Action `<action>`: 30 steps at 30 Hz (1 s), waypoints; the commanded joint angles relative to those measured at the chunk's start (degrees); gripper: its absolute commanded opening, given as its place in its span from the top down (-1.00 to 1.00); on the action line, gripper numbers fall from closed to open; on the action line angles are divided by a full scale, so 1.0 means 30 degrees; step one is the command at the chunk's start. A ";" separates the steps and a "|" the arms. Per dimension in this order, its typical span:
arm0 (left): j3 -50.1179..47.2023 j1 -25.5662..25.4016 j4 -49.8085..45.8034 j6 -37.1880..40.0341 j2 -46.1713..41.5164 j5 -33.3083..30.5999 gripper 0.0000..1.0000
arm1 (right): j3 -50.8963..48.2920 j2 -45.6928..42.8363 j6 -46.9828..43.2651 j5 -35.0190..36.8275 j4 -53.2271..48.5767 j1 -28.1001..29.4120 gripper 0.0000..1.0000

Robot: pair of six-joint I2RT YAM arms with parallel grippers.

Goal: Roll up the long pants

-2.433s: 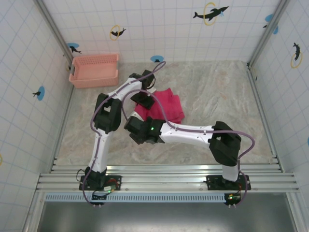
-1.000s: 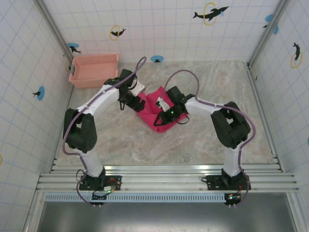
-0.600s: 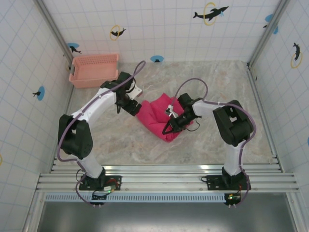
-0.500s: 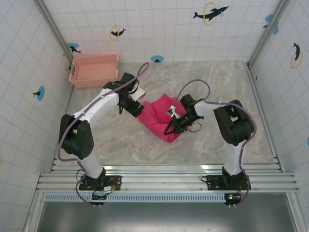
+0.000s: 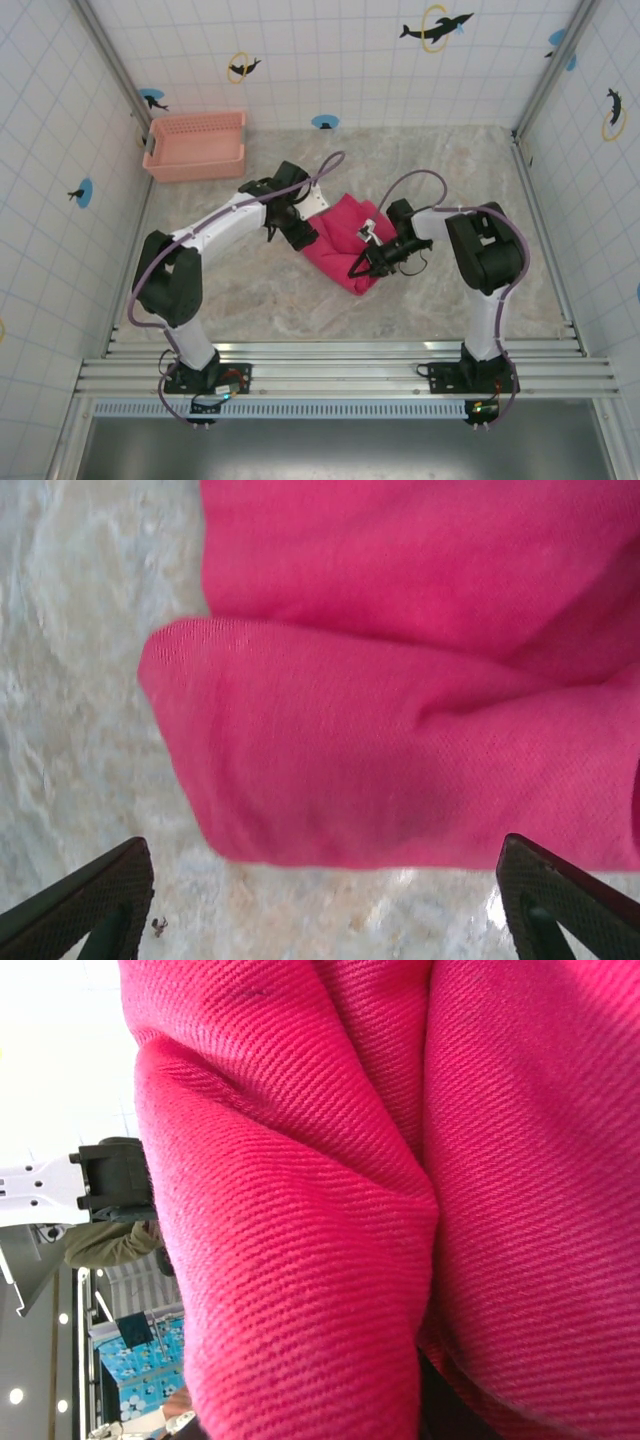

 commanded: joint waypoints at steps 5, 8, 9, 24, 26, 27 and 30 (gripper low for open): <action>0.0504 -0.0422 0.1832 0.1494 0.2013 0.0278 -0.68 | -0.0090 0.0841 0.0454 0.1399 -0.1349 -0.0434 0.66; 0.1293 -0.0727 0.1904 0.1431 0.3179 0.0115 -0.67 | -0.0203 0.0791 0.0453 0.1447 -0.1357 -0.0556 0.67; 0.1491 -0.0736 0.1760 0.1415 0.3579 -0.0051 -0.64 | -0.0239 0.0755 0.0453 0.1463 -0.1355 -0.0608 0.66; 0.5515 -0.0719 -0.1753 0.0569 0.8339 -0.3028 -0.66 | -0.0705 -0.4094 0.2376 0.7481 -0.1466 -0.0838 -0.28; 0.5671 -0.0737 -0.1977 0.0503 0.8461 -0.2958 -0.66 | -0.0502 -0.5740 0.2403 0.9901 -0.2021 -0.0531 -0.32; 0.5699 -0.0745 -0.2015 0.0525 0.8493 -0.2916 -0.66 | -0.0311 -0.6762 0.2126 1.1955 -0.2586 -0.0156 -0.38; 0.6077 -0.0745 -0.2336 0.0437 0.8776 -0.2886 -0.67 | -0.0432 -0.9750 0.1701 1.7639 -0.2610 0.2026 -0.53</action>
